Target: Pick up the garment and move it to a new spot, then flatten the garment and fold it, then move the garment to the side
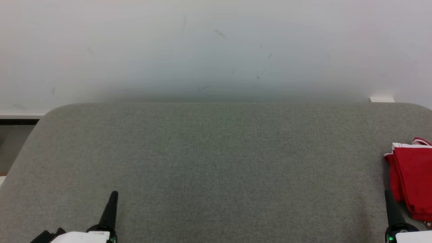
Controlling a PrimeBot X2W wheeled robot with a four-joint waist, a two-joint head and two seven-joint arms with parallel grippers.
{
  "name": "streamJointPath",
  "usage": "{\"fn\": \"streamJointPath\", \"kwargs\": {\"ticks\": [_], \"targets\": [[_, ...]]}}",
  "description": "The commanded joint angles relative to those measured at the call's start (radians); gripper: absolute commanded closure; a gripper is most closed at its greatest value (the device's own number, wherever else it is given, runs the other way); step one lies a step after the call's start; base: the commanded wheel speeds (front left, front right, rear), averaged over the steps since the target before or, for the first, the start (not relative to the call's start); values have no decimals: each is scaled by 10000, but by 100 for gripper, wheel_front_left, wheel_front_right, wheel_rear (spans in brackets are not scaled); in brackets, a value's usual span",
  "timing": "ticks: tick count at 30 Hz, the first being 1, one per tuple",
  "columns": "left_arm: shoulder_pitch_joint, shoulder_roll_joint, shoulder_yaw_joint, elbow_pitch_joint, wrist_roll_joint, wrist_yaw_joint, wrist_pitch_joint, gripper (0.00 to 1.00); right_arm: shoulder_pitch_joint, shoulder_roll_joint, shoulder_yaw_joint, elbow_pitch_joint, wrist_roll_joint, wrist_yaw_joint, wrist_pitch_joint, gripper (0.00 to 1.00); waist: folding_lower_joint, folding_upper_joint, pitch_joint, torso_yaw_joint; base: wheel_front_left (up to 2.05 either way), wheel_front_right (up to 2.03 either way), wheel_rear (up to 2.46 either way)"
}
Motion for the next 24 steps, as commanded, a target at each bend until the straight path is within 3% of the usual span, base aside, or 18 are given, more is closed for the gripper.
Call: {"fn": "streamJointPath", "kwargs": {"ticks": [1, 24], "targets": [[-207, 74, 82, -70, -230, -62, 60, 100, -234, -113, -50, -29, 255, -18, 68, 100, -1, 0, 7, -1, 0, 0, 0], [-425, 90, 393, -51, -1854, -188, 501, 100, -523, -120, -90, 32, 1997, -21, 497, 100, -1, 0, 112, -8, 0, 0, 0]]}}
